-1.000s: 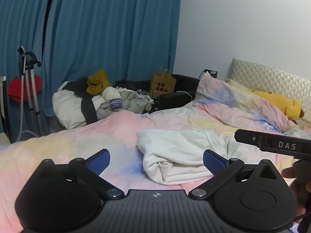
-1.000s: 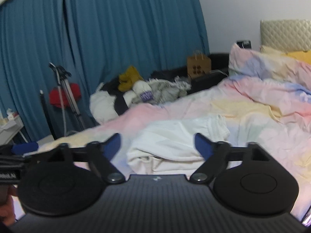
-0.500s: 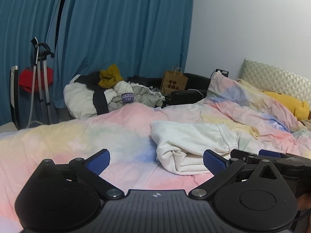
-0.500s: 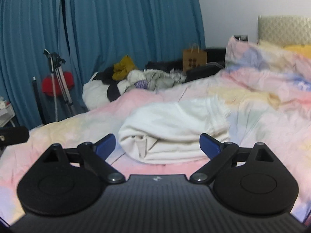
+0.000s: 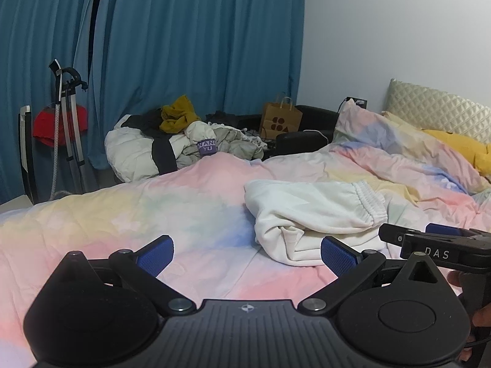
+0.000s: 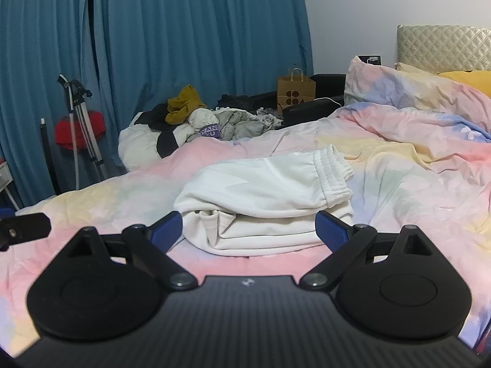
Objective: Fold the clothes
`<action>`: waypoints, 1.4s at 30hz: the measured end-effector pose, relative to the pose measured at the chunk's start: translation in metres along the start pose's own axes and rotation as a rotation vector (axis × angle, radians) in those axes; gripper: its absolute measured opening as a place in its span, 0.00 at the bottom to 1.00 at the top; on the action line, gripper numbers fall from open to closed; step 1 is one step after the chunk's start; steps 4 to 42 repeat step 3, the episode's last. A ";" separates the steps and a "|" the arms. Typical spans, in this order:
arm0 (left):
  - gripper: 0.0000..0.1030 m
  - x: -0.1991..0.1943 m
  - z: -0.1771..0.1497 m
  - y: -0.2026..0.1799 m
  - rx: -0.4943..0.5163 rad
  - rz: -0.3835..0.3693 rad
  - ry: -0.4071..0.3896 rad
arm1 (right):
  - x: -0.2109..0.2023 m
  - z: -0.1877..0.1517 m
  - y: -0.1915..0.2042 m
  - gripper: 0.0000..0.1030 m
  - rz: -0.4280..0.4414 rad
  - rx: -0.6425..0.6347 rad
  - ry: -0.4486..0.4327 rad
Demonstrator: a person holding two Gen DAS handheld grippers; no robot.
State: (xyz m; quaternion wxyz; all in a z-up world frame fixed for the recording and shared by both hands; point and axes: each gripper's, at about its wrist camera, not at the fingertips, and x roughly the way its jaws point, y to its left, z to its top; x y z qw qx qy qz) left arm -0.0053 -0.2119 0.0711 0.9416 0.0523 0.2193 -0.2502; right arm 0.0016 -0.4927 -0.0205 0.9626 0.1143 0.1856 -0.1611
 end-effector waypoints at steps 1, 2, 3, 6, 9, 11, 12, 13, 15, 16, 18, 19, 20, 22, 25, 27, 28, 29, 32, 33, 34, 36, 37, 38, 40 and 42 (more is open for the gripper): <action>1.00 0.000 0.000 -0.001 0.003 0.004 0.000 | 0.000 0.000 0.000 0.92 -0.004 -0.001 0.000; 1.00 0.001 -0.001 -0.001 0.004 0.006 0.002 | 0.000 0.000 0.000 0.92 -0.007 -0.001 -0.001; 1.00 0.001 -0.001 -0.001 0.004 0.004 0.003 | 0.000 0.000 0.000 0.92 -0.008 -0.002 -0.001; 1.00 0.001 -0.001 -0.001 0.004 0.004 0.003 | 0.000 0.000 0.000 0.92 -0.008 -0.002 -0.001; 1.00 0.001 -0.001 -0.001 0.004 0.004 0.003 | 0.000 0.000 0.000 0.92 -0.008 -0.002 -0.001; 1.00 0.001 -0.001 -0.001 0.004 0.004 0.003 | 0.000 0.000 0.000 0.92 -0.008 -0.002 -0.001; 1.00 0.001 -0.001 -0.001 0.004 0.004 0.003 | 0.000 0.000 0.000 0.92 -0.008 -0.002 -0.001; 1.00 0.001 -0.001 -0.001 0.004 0.004 0.003 | 0.000 0.000 0.000 0.92 -0.008 -0.002 -0.001; 1.00 0.001 -0.001 -0.001 0.004 0.004 0.003 | 0.000 0.000 0.000 0.92 -0.008 -0.002 -0.001; 1.00 0.001 -0.001 -0.001 0.004 0.004 0.003 | 0.000 0.000 0.000 0.92 -0.008 -0.002 -0.001; 1.00 0.001 -0.001 -0.001 0.004 0.004 0.003 | 0.000 0.000 0.000 0.92 -0.008 -0.002 -0.001; 1.00 0.001 -0.001 -0.001 0.004 0.004 0.003 | 0.000 0.000 0.000 0.92 -0.008 -0.002 -0.001; 1.00 0.001 -0.001 -0.001 0.004 0.004 0.003 | 0.000 0.000 0.000 0.92 -0.008 -0.002 -0.001; 1.00 0.001 -0.001 -0.001 0.004 0.004 0.003 | 0.000 0.000 0.000 0.92 -0.008 -0.002 -0.001; 1.00 0.001 -0.001 -0.001 0.004 0.004 0.003 | 0.000 0.000 0.000 0.92 -0.008 -0.002 -0.001; 1.00 0.001 -0.001 -0.001 0.004 0.004 0.003 | 0.000 0.000 0.000 0.92 -0.008 -0.002 -0.001; 1.00 0.001 -0.001 -0.001 0.004 0.004 0.003 | 0.000 0.000 0.000 0.92 -0.008 -0.002 -0.001; 1.00 0.001 -0.001 -0.001 0.004 0.004 0.003 | 0.000 0.000 0.000 0.92 -0.008 -0.002 -0.001; 1.00 0.001 -0.001 -0.001 0.004 0.004 0.003 | 0.000 0.000 0.000 0.92 -0.008 -0.002 -0.001; 1.00 0.001 -0.001 -0.001 0.004 0.004 0.003 | 0.000 0.000 0.000 0.92 -0.008 -0.002 -0.001; 1.00 0.001 -0.001 -0.001 0.004 0.004 0.003 | 0.000 0.000 0.000 0.92 -0.008 -0.002 -0.001; 1.00 0.001 -0.001 -0.001 0.004 0.004 0.003 | 0.000 0.000 0.000 0.92 -0.008 -0.002 -0.001; 1.00 0.001 -0.001 -0.001 0.004 0.004 0.003 | 0.000 0.000 0.000 0.92 -0.008 -0.002 -0.001; 1.00 0.001 -0.001 -0.001 0.004 0.004 0.003 | 0.000 0.000 0.000 0.92 -0.008 -0.002 -0.001; 1.00 0.001 -0.001 -0.001 0.004 0.004 0.003 | 0.000 0.000 0.000 0.92 -0.008 -0.002 -0.001; 1.00 0.001 -0.001 -0.001 0.004 0.004 0.003 | 0.000 0.000 0.000 0.92 -0.008 -0.002 -0.001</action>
